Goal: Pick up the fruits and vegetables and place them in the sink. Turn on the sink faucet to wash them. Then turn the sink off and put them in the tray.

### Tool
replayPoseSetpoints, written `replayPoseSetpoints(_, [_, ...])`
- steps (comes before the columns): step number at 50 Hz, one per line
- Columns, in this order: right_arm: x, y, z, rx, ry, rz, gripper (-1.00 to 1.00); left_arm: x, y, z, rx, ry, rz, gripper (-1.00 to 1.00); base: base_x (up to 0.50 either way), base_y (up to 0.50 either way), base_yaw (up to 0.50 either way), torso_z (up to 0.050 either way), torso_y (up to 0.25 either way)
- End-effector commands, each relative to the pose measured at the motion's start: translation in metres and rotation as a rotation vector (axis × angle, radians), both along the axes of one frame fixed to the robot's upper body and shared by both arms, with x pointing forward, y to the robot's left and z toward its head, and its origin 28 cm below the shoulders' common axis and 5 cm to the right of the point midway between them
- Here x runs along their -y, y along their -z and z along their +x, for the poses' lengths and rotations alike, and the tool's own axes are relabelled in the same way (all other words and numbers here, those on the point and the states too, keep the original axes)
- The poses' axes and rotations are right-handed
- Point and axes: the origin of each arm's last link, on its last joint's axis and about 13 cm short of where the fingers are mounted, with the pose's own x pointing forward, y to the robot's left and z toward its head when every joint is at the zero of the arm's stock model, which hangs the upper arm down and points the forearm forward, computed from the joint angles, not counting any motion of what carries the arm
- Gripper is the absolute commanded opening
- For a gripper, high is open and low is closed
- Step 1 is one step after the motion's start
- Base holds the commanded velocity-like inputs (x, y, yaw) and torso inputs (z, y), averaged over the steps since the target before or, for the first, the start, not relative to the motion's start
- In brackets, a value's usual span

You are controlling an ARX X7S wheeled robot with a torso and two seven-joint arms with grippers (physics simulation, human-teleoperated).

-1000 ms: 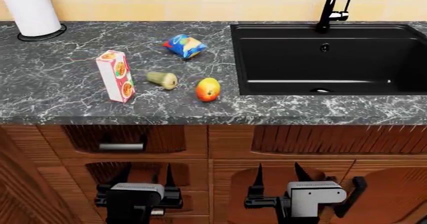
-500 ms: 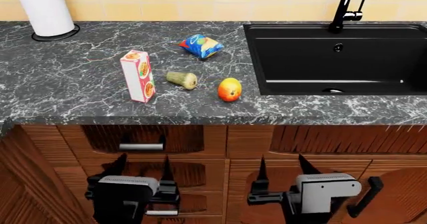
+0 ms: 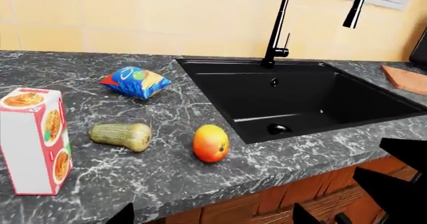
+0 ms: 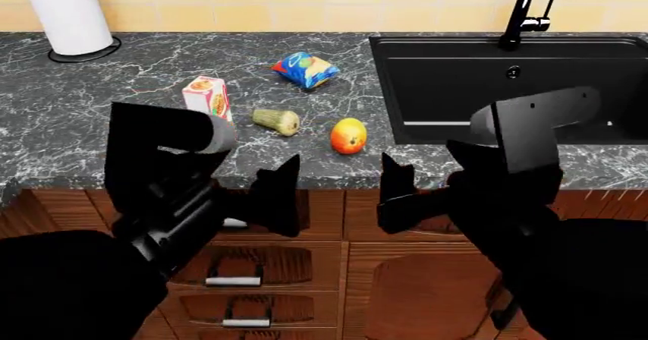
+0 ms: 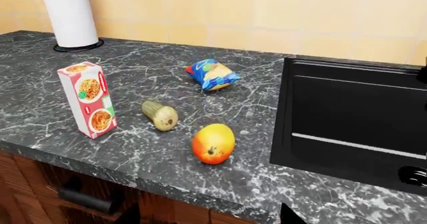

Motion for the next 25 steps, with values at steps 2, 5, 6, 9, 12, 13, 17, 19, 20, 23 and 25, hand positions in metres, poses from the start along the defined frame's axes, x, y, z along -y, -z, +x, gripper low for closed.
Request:
replayPoseSetpoints(2, [0.014,-0.070,-0.017,-0.036,-0.060,-0.175,1.00,-0.009,-0.058,-0.013,-0.028,0.132,0.150,1.00,0.00,0.00,0.00,0.000,0.000])
replayPoseSetpoints(5, [0.014,-0.073,-0.018,-0.037,-0.058,-0.177,1.00,-0.009,-0.062,-0.013,-0.025,0.130,0.151,1.00,0.00,0.00,0.00,0.000,0.000])
replayPoseSetpoints(6, [0.014,-0.074,-0.018,-0.036,-0.055,-0.177,1.00,-0.010,-0.063,-0.013,-0.024,0.127,0.152,1.00,0.00,0.00,0.00,0.000,0.000])
replayPoseSetpoints(9, [0.015,-0.076,-0.019,-0.032,-0.051,-0.181,1.00,-0.010,-0.066,-0.012,-0.017,0.118,0.155,1.00,0.04,0.00,0.00,0.000,0.000])
replayPoseSetpoints(12, [0.015,-0.078,-0.020,-0.032,-0.055,-0.187,1.00,-0.009,-0.068,-0.010,-0.014,0.108,0.160,1.00,0.42,0.00,0.00,0.000,0.000])
replayPoseSetpoints(13, [0.015,-0.078,-0.021,-0.034,-0.055,-0.189,1.00,-0.009,-0.069,-0.010,-0.014,0.106,0.161,1.00,0.50,0.00,0.00,0.000,0.000])
replayPoseSetpoints(17, [0.015,-0.079,-0.021,-0.040,-0.056,-0.196,1.00,-0.009,-0.071,-0.010,-0.012,0.103,0.163,1.00,0.50,0.00,0.00,0.000,0.000])
replayPoseSetpoints(19, [0.014,-0.079,-0.020,-0.043,-0.056,-0.198,1.00,-0.009,-0.072,-0.010,-0.012,0.101,0.165,1.00,0.50,0.00,0.00,0.000,0.000])
replayPoseSetpoints(20, [0.014,-0.079,-0.020,-0.045,-0.057,-0.199,1.00,-0.009,-0.072,-0.010,-0.013,0.102,0.164,1.00,0.50,0.00,0.00,0.000,0.000])
replayPoseSetpoints(23, [0.014,-0.079,-0.021,-0.045,-0.059,-0.204,1.00,-0.009,-0.073,-0.011,-0.010,0.100,0.160,1.00,0.50,0.00,0.00,0.000,0.000])
replayPoseSetpoints(25, [0.014,-0.079,-0.021,-0.046,-0.058,-0.207,1.00,-0.008,-0.075,-0.012,-0.008,0.101,0.163,1.00,0.50,0.00,0.00,0.000,0.000])
